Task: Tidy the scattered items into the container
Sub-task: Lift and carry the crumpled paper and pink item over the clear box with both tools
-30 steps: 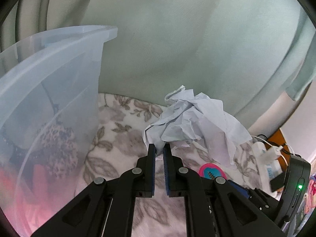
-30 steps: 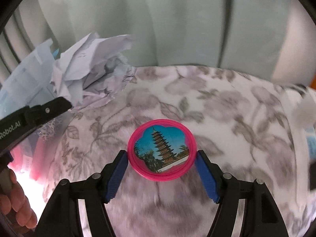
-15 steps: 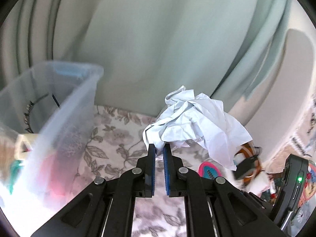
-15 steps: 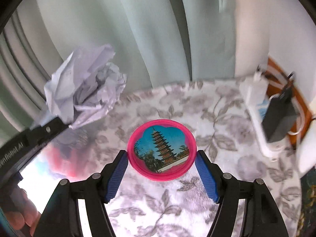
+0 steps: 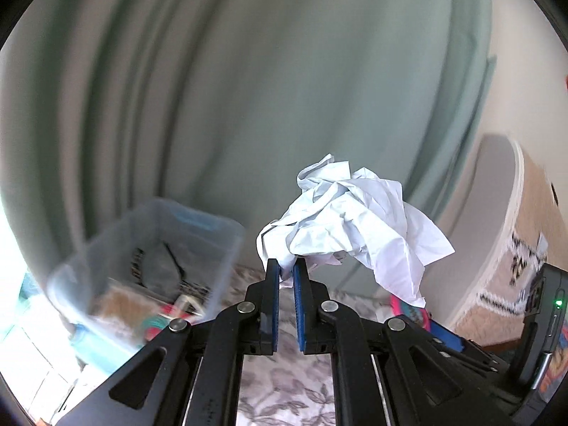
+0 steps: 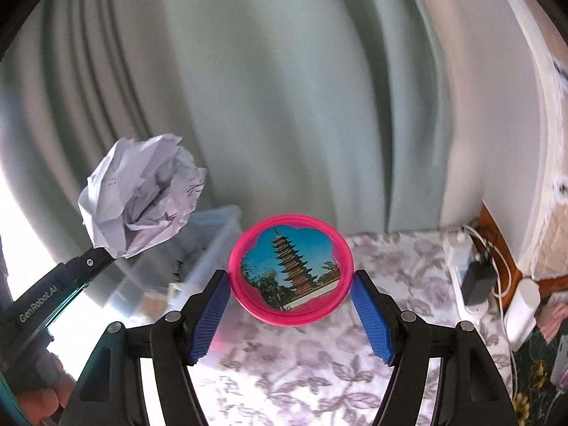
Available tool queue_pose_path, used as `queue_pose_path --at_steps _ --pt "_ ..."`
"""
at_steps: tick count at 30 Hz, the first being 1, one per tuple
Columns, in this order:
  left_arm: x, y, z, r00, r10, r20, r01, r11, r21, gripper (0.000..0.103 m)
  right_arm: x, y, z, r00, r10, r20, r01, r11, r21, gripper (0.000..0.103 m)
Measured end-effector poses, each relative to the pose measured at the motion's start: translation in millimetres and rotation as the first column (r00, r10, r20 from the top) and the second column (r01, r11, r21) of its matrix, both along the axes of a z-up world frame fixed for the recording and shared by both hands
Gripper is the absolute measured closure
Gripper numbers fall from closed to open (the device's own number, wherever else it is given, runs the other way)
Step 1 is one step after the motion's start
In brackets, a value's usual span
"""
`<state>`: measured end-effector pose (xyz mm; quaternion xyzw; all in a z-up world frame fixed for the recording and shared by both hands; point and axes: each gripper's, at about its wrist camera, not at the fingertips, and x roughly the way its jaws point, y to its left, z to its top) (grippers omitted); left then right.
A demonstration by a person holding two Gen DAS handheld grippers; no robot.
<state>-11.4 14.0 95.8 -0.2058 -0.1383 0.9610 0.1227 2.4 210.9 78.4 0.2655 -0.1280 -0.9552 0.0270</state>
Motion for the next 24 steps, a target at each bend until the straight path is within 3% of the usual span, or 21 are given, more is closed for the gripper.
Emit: queue_pose_path --at_steps 3,11,24 --pt "10 -30 7 0.998 0.059 -0.017 -0.058 0.998 0.027 0.096 -2 -26 10 0.999 0.039 -0.023 -0.038 0.999 0.028 0.03" --pt "10 -97 -5 0.984 0.177 -0.014 -0.175 0.98 0.095 0.096 -12 -80 16 0.992 0.124 -0.032 -0.121 0.989 0.083 0.03" --pt "-29 -141 -56 0.968 0.235 0.084 -0.244 0.962 0.12 0.096 -56 -142 -4 0.974 0.225 0.024 -0.226 0.963 0.149 0.03"
